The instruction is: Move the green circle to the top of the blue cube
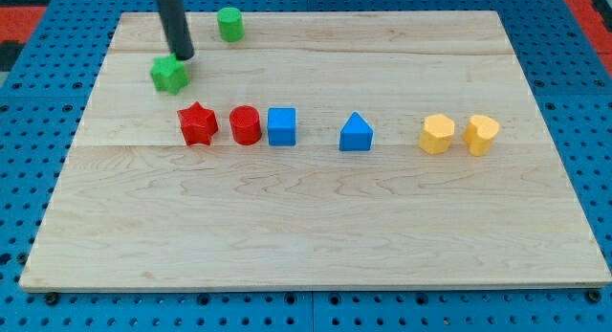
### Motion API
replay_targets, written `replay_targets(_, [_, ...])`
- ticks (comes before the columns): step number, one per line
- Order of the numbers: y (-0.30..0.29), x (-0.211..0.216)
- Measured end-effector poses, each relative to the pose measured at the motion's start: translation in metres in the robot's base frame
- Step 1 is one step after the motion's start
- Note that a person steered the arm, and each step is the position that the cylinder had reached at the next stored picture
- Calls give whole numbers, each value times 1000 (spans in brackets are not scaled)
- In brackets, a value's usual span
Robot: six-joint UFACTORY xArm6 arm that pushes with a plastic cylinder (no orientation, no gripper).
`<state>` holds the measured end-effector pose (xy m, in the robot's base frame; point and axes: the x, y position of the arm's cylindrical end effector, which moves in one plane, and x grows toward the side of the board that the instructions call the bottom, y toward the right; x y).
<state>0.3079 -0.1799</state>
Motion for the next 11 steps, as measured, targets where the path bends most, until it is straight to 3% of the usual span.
replay_targets(1, [-23, 51])
replay_targets(2, [-24, 70])
replay_targets(4, [-24, 68])
replay_targets(6, [23, -1])
replay_targets(8, [10, -116])
replay_targets(9, [81, -71])
replay_targets(10, [151, 38])
replay_targets(11, [153, 27])
